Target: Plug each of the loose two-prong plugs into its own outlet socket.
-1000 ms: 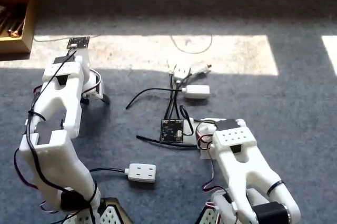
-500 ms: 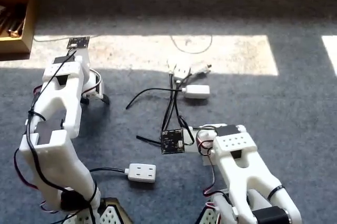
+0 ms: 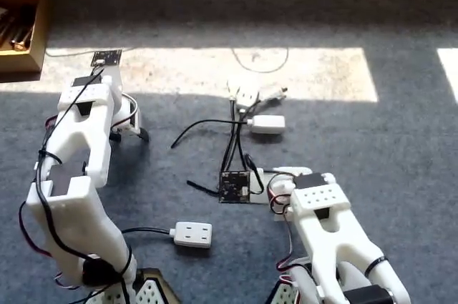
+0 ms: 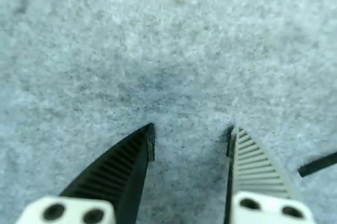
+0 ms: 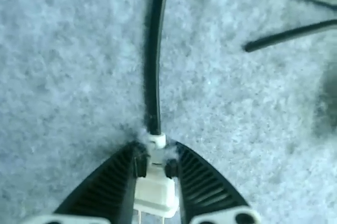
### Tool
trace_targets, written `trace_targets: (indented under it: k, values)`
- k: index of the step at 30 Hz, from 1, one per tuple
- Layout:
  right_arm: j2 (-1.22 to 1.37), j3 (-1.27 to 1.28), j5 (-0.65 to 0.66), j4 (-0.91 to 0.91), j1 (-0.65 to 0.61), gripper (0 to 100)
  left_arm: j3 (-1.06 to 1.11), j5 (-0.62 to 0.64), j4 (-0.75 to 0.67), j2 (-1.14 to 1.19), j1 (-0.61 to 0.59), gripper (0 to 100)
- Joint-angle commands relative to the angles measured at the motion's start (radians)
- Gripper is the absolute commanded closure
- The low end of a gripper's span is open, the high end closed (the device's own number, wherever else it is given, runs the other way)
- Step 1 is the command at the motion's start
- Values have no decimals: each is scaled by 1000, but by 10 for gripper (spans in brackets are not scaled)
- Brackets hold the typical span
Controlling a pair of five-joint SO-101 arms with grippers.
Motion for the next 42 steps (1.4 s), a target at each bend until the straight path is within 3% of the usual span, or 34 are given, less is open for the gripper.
trace_targets:
  k: [1, 4, 8, 15, 21, 26, 31, 35, 37, 42]
  values:
    - [-1, -28, -150, -27, 5, 992, -5, 15, -64, -16, -16, 786]
    - [-1, -156, -356, -12, 13, 993, -16, 15, -63, -16, -10, 786]
    - [-1, -486, -640, 199, 10, 993, -65, -8, -51, -35, 47, 789]
    - [8, -1046, -1079, 449, -12, 993, -529, -115, 368, -179, 42, 786]
    - [1, -1145, -1372, 535, -173, 993, -914, -118, 597, -331, 48, 789]
    - [-1, -1147, -1490, 519, -300, 993, -955, -123, 654, -476, 44, 790]
    - [-122, -1067, -1488, 375, -318, 992, -816, -203, 657, -685, 48, 790]
    - [-325, -782, -1448, 163, -318, 992, -538, -244, 643, -932, 50, 790]
    - [-406, -611, -1447, 48, -317, 992, -321, -258, 560, -1082, 65, 790]
    - [-449, -306, -1444, -165, -318, 992, 418, -318, 183, -1534, 104, 785]
